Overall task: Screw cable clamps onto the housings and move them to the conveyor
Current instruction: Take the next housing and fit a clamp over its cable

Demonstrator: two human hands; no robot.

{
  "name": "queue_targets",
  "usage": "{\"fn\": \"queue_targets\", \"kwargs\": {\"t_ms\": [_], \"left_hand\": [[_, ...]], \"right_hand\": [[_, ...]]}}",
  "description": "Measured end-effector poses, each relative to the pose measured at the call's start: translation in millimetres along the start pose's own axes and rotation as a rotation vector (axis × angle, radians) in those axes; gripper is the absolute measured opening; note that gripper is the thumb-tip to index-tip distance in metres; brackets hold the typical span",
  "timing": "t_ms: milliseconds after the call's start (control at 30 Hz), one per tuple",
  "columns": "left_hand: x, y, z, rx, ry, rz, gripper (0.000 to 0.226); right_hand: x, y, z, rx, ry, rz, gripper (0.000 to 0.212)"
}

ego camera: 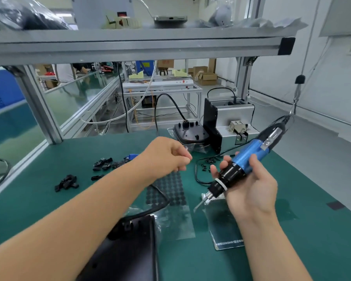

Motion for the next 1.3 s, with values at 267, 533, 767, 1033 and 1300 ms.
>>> {"fn": "queue_targets", "kwargs": {"t_ms": [267, 533, 767, 1033, 1300], "left_hand": [[-112.1, -15.3, 48.4, -1.007, -0.183, -0.012, 0.025], [-137.5, -22.6, 54.3, -1.231, -0.156, -0.086, 0.021], [-149.7, -31.1, 59.3, -1.139, -0.124, -0.241, 0.029], [-161.4, -34.0, 68.0, -1.065, -0.131, -0.408, 0.021], [-167.2, -41.0, 63.5, -0.988, -0.035, -0.424, 0.017]], "right_hand": [[-34.7, 70.2, -20.8, 0.254, 0.023, 0.218, 0.028], [-51.7, 99.4, -38.6, 0.233, -0.023, 0.225, 0.033], [-60.8, 101.6, -44.8, 0.18, -0.034, 0.235, 0.028], [-76.4, 104.9, -47.5, 0.095, -0.101, 0.269, 0.032], [-78.4, 103.2, -50.6, 0.118, -0.085, 0.257, 0.03]]}}
Point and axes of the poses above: each hand's wrist, its own x-axis towards the middle knuckle, its own y-axis out of the palm, z = x × y, the point moved 8 cm from there along x, towards the middle knuckle, and after that the axes turned 5 degrees about x, right-handed, at the moved point
